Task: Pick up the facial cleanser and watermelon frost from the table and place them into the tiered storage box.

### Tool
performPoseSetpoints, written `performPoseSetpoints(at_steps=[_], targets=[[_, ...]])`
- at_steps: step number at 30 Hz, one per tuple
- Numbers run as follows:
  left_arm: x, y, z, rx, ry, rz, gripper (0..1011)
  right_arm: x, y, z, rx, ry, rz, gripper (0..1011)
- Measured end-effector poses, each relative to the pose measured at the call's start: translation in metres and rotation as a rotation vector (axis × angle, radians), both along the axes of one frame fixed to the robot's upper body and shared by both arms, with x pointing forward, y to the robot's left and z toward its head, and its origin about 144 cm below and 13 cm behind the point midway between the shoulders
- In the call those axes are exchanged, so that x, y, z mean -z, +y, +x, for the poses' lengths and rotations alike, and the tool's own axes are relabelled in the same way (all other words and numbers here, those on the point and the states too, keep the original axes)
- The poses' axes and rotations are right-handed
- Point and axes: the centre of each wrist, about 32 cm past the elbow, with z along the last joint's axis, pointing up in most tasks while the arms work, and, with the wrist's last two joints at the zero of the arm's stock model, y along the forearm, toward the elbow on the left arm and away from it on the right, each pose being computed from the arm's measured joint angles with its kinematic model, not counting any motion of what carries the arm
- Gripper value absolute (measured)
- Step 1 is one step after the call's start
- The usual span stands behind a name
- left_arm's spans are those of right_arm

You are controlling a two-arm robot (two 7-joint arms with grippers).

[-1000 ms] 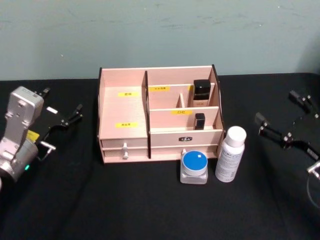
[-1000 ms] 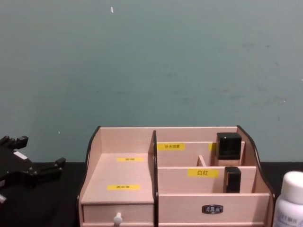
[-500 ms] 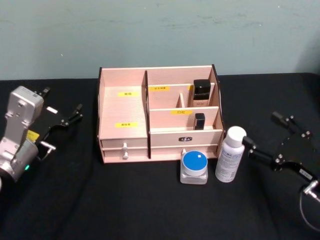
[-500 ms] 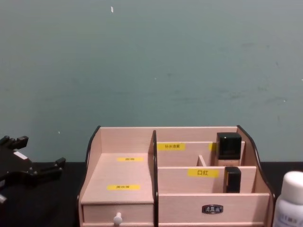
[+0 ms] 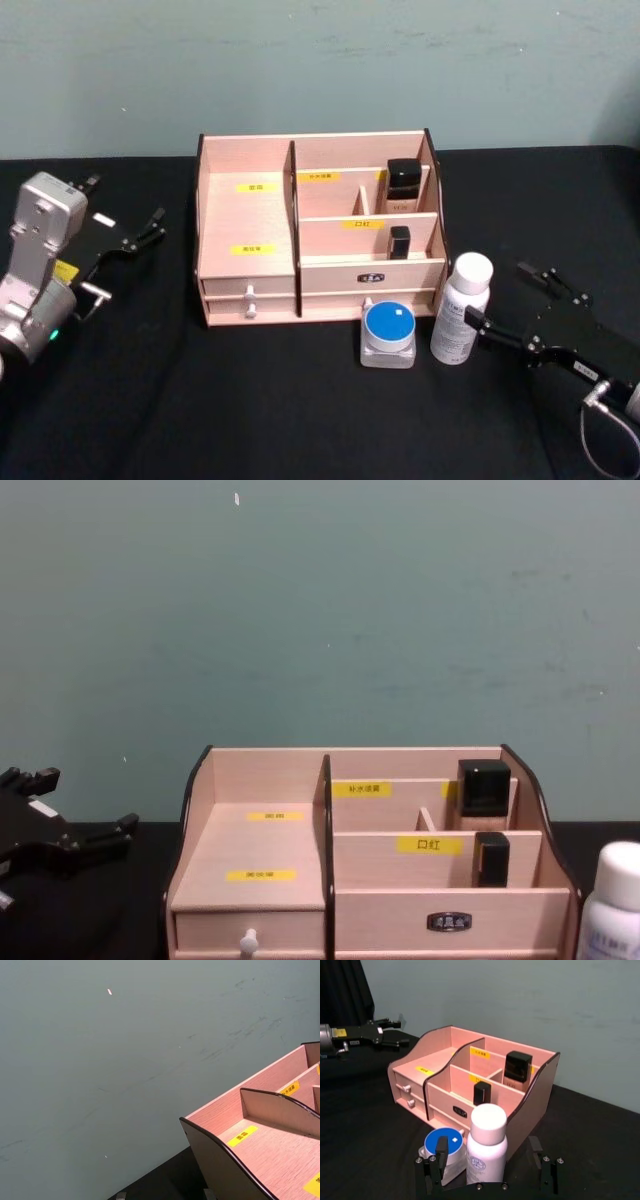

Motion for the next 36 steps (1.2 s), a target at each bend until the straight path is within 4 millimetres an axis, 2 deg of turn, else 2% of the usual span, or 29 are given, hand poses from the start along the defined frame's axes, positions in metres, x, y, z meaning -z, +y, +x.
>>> performPoseSetpoints(at_steps=[21, 36], targets=[[0.000, 0.000, 0.000, 0.000, 0.000, 0.000, 1001, 0.023, 0.004, 0.013, 0.003, 0.049, -0.027, 1002], [0.000, 0.000, 0.000, 0.000, 0.000, 0.000, 1001, 0.026, 0.014, 0.028, -0.011, 0.034, -0.027, 1002]])
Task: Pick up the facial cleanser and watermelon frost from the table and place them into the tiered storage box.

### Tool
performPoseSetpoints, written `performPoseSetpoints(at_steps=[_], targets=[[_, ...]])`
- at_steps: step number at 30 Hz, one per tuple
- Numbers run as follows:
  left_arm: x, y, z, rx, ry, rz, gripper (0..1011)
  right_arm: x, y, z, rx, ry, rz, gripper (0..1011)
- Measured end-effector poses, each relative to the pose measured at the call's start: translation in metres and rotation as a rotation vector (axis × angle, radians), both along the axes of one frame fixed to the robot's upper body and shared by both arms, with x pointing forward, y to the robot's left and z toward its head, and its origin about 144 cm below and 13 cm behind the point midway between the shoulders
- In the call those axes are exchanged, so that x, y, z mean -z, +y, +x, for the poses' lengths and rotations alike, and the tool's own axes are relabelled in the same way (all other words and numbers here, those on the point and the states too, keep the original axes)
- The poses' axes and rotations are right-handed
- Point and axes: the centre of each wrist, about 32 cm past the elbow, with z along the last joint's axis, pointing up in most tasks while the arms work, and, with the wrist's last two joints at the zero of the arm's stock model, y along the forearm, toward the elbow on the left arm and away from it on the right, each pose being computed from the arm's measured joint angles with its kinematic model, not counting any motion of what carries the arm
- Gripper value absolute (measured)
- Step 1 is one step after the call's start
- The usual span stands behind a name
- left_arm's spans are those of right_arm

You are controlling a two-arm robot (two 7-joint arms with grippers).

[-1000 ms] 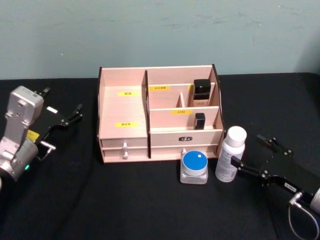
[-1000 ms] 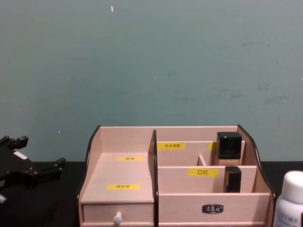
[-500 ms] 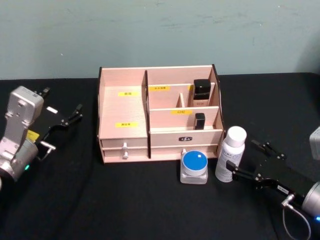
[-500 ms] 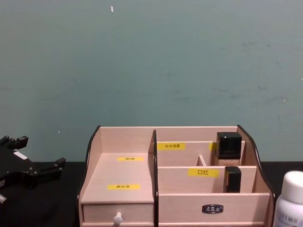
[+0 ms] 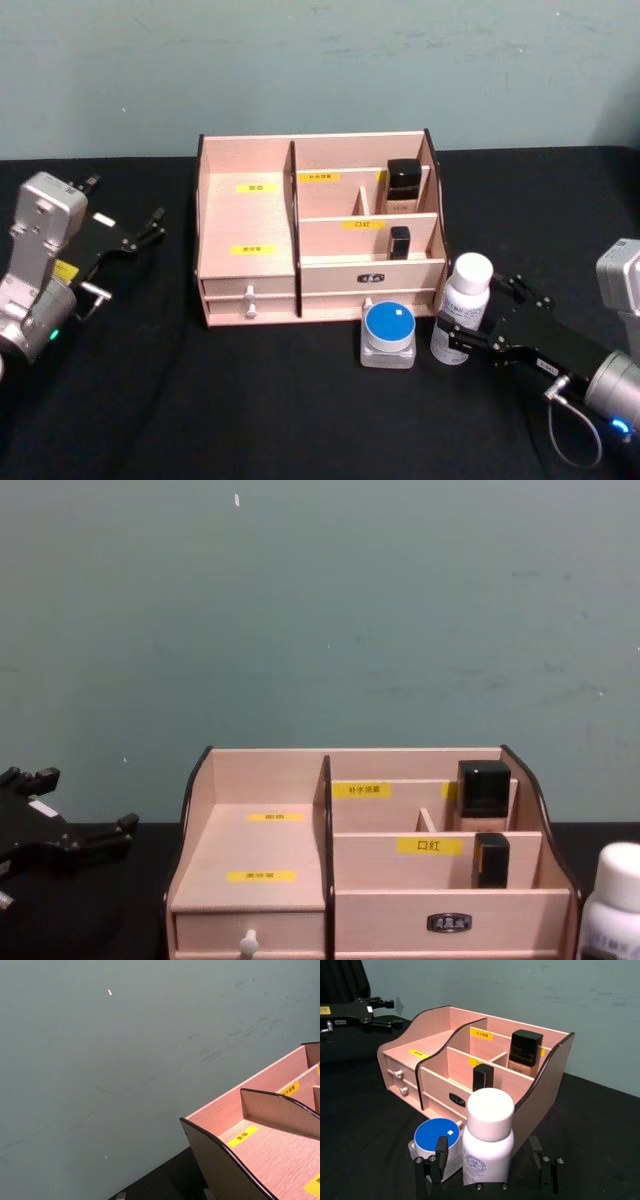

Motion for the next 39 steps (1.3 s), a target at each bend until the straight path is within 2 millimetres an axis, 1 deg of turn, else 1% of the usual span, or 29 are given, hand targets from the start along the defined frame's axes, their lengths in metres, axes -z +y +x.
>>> performPoseSetpoints(at_steps=[10, 21, 25, 26, 29, 31, 32, 33, 35, 36, 37, 39], targets=[[0.0000, 0.0000, 0.0000, 0.000, 0.000, 0.000, 1001, 0.0038, 0.0069, 0.0098, -0.002, 0.001, 0.001, 1002], [0.0000, 0.0000, 0.0000, 0.000, 0.000, 0.000, 1001, 0.0043, 0.0078, 0.0104, 0.002, 0.001, -0.004, 997], [0.0000, 0.0000, 0.0000, 0.000, 0.000, 0.000, 1001, 0.0041, 0.0075, 0.0102, 0.002, 0.001, -0.003, 927], [0.0000, 0.0000, 0.0000, 0.000, 0.000, 0.000, 1001, 0.0040, 0.0074, 0.0101, 0.002, 0.001, -0.003, 882], [0.0000, 0.0000, 0.0000, 0.000, 0.000, 0.000, 1001, 0.0039, 0.0073, 0.0101, 0.002, 0.000, -0.002, 817], [0.0000, 0.0000, 0.0000, 0.000, 0.000, 0.000, 1001, 0.0038, 0.0072, 0.0100, 0.002, 0.000, -0.002, 742], [0.0000, 0.0000, 0.0000, 0.000, 0.000, 0.000, 1001, 0.0038, 0.0072, 0.0100, 0.002, 0.000, -0.002, 742], [0.0000, 0.0000, 0.0000, 0.000, 0.000, 0.000, 1001, 0.0038, 0.0072, 0.0100, 0.002, 0.000, -0.001, 664], [0.0000, 0.0000, 0.0000, 0.000, 0.000, 0.000, 1001, 0.0037, 0.0072, 0.0099, 0.002, 0.000, -0.001, 651], [0.0000, 0.0000, 0.0000, 0.000, 0.000, 0.000, 1001, 0.0037, 0.0071, 0.0099, 0.002, 0.000, -0.001, 613], [0.0000, 0.0000, 0.0000, 0.000, 0.000, 0.000, 1001, 0.0037, 0.0070, 0.0099, 0.002, 0.000, -0.001, 602], [0.0000, 0.0000, 0.0000, 0.000, 0.000, 0.000, 1001, 0.0037, 0.0070, 0.0099, 0.002, 0.000, -0.001, 602]])
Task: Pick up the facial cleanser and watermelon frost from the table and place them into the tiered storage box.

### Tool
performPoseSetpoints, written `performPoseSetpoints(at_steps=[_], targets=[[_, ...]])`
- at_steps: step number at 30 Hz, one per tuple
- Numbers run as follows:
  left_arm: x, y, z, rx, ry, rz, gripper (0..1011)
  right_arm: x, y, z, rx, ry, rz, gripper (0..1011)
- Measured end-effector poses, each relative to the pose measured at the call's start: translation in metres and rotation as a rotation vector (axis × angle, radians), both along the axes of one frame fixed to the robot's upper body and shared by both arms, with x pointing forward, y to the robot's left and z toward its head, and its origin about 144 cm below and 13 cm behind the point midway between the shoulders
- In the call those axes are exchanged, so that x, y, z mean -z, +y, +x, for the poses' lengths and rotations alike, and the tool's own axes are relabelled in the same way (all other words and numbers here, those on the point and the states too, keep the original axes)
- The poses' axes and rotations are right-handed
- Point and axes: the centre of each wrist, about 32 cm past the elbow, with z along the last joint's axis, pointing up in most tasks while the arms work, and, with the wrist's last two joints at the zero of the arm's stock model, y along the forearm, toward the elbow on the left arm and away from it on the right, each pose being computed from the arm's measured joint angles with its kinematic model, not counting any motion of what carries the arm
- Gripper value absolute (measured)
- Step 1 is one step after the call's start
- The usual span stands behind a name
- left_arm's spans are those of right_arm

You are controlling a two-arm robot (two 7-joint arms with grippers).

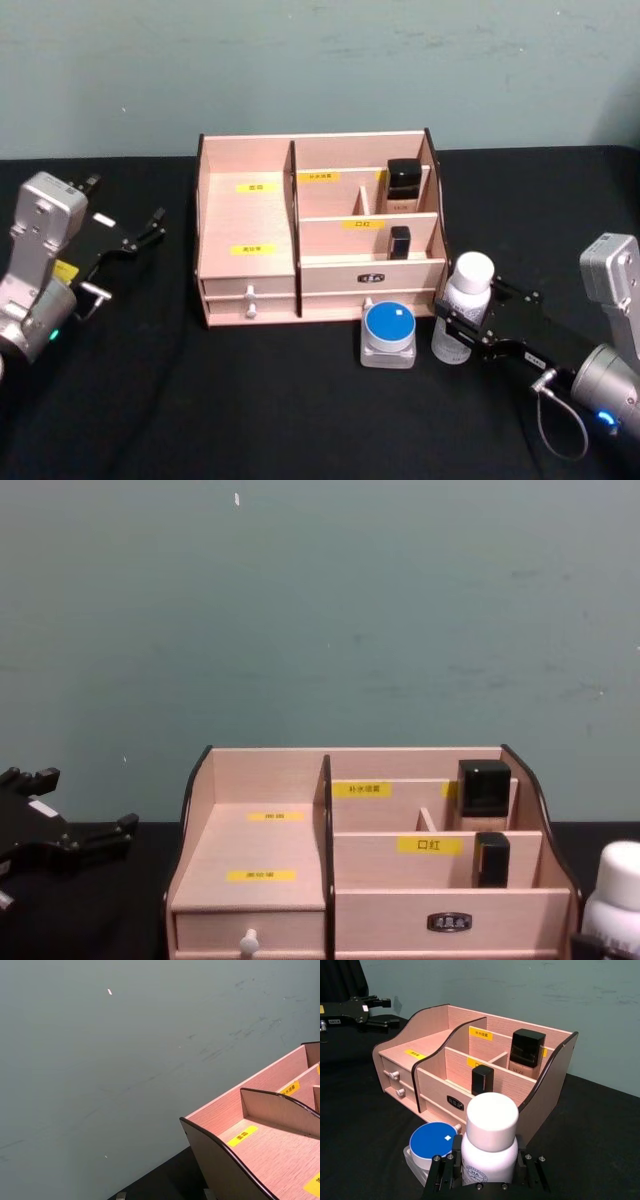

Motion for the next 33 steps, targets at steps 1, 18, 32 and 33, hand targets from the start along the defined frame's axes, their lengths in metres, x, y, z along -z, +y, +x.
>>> performPoseSetpoints(at_steps=[1, 18, 32, 33], targets=[[0.000, 0.000, 0.000, 0.000, 0.000, 0.000, 1001, 0.000, 0.000, 0.000, 0.000, 0.000, 0.000, 602], [0.000, 0.000, 0.000, 0.000, 0.000, 0.000, 1001, -0.004, 0.001, 0.002, -0.024, 0.004, 0.027, 602], [0.000, 0.000, 0.000, 0.000, 0.000, 0.000, 1001, -0.053, 0.019, 0.014, -0.136, -0.076, 0.062, 602], [0.000, 0.000, 0.000, 0.000, 0.000, 0.000, 1001, -0.057, 0.021, 0.015, -0.142, -0.082, 0.062, 602]])
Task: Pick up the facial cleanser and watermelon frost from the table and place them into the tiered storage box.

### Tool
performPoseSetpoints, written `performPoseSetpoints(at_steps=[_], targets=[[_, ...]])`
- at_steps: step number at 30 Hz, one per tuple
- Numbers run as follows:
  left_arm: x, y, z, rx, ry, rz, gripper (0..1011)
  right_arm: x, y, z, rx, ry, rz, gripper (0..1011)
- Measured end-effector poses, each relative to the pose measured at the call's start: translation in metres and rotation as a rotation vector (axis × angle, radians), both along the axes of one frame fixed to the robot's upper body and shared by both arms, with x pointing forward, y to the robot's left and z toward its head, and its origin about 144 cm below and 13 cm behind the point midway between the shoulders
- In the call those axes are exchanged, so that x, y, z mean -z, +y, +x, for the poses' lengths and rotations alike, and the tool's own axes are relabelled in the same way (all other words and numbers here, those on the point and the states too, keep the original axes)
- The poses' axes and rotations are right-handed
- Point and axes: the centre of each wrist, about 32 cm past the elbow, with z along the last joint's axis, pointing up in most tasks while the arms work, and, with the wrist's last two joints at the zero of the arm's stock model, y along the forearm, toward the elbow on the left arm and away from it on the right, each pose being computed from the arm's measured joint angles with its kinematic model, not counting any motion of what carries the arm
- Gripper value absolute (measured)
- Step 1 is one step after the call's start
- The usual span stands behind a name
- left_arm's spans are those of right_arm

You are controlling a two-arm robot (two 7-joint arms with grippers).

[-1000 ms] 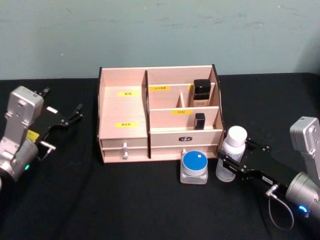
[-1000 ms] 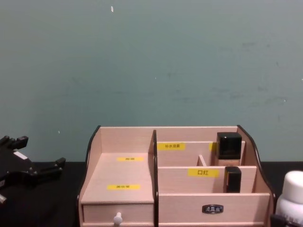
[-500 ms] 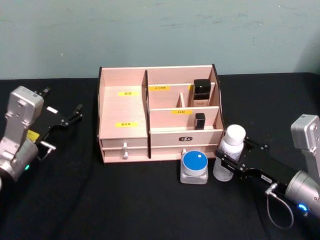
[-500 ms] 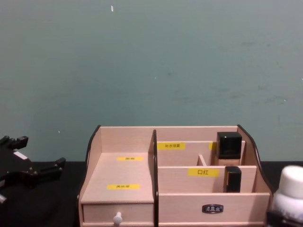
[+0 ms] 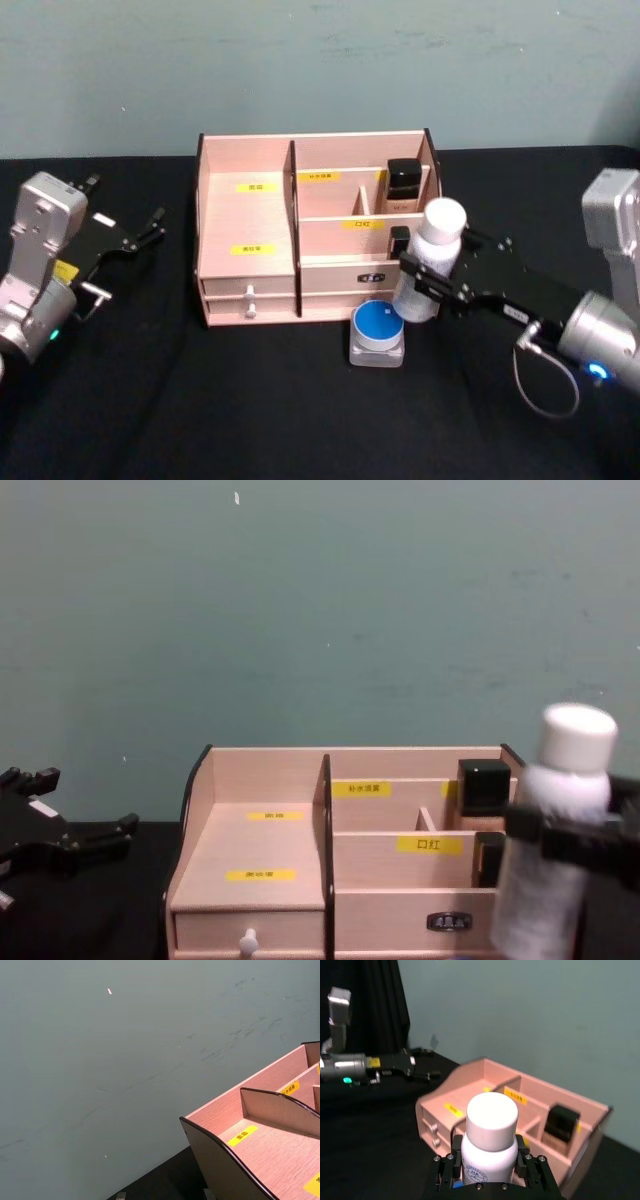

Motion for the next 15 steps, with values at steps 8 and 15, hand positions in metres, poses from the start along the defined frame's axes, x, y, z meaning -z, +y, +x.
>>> performPoseSetpoints(at_steps=[8, 15], targets=[[0.000, 0.000, 0.000, 0.000, 0.000, 0.000, 1001, -0.023, 0.015, 0.019, -0.027, -0.045, -0.010, 602], [0.000, 0.000, 0.000, 0.000, 0.000, 0.000, 1001, -0.032, 0.031, 0.041, -0.041, -0.061, -0.002, 602]])
